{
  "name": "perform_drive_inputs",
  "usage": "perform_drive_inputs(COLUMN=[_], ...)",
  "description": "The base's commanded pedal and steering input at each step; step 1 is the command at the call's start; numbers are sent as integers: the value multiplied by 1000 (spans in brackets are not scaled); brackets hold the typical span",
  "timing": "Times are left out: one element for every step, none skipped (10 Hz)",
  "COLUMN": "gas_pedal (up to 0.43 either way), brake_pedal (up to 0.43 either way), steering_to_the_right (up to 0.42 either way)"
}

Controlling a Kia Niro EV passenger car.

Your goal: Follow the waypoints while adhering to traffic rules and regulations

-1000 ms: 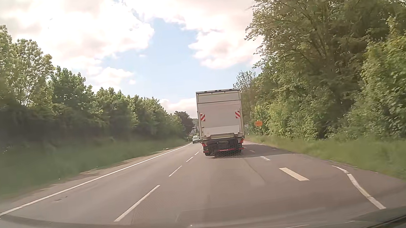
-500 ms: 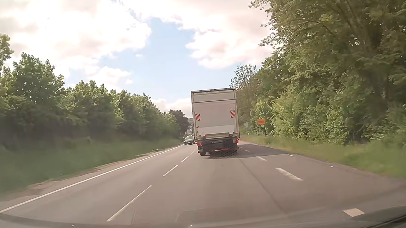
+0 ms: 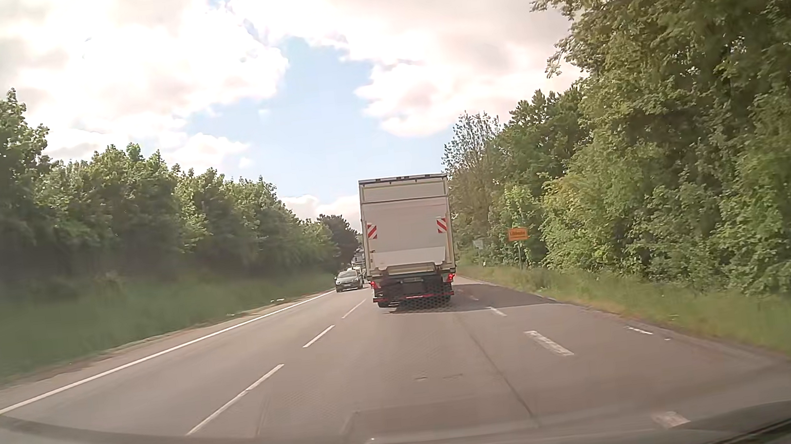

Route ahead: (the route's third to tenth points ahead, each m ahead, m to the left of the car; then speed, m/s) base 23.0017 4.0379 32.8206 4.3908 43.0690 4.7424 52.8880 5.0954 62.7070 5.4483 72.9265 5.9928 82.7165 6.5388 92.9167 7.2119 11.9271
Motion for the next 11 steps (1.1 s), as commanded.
perform_drive_inputs(gas_pedal=[59,59,67,67,67,79,87,87,98,118,130], brake_pedal=[0,0,0,0,0,0,0,0,0,0,0], steering_to_the_right=[8,9,8,9,9,8,8,8,9,8,9])
